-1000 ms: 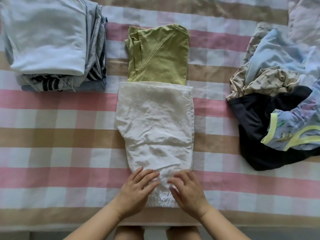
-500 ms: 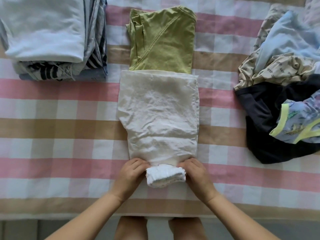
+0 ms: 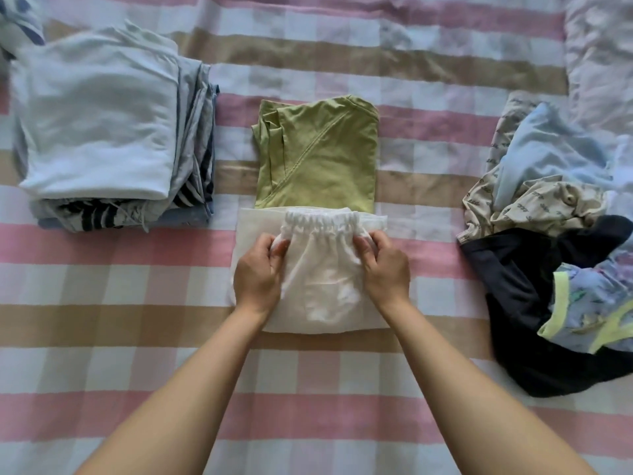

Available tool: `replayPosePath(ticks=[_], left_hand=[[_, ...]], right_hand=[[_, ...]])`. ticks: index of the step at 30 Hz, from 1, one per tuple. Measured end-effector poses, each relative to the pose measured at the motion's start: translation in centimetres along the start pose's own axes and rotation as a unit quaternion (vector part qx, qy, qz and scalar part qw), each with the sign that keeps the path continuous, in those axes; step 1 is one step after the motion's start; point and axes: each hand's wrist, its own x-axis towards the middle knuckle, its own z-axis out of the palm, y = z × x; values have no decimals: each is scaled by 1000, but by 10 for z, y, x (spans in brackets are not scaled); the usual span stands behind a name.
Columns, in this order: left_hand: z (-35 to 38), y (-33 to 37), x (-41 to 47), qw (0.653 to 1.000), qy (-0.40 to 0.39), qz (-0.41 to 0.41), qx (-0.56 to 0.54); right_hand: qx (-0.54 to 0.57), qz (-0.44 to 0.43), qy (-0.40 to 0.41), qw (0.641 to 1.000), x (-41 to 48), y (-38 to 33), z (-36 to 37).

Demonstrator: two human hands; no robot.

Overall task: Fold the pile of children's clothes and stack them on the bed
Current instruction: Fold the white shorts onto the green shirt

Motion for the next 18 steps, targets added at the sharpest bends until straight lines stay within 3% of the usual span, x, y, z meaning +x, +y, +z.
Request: replayPosePath(ticks=[6,9,11,13,18], left_hand=[[12,-12,8,999,-10,-32,10],[6,-14,-2,993,67,-42,83],[1,-14,-11,982,120,-123,73],[0,-15,-19,972,104,-211,25],[1,-13,-20,960,16,-270,-76]], right_hand=[[-80,35,49,995,8,14,17],[-99,23,124,987,-2,18,14],[-79,83,137,984,-12,19,9],[-66,138,109,982,-21,22,9],[17,160,52,986,-25,17,12]])
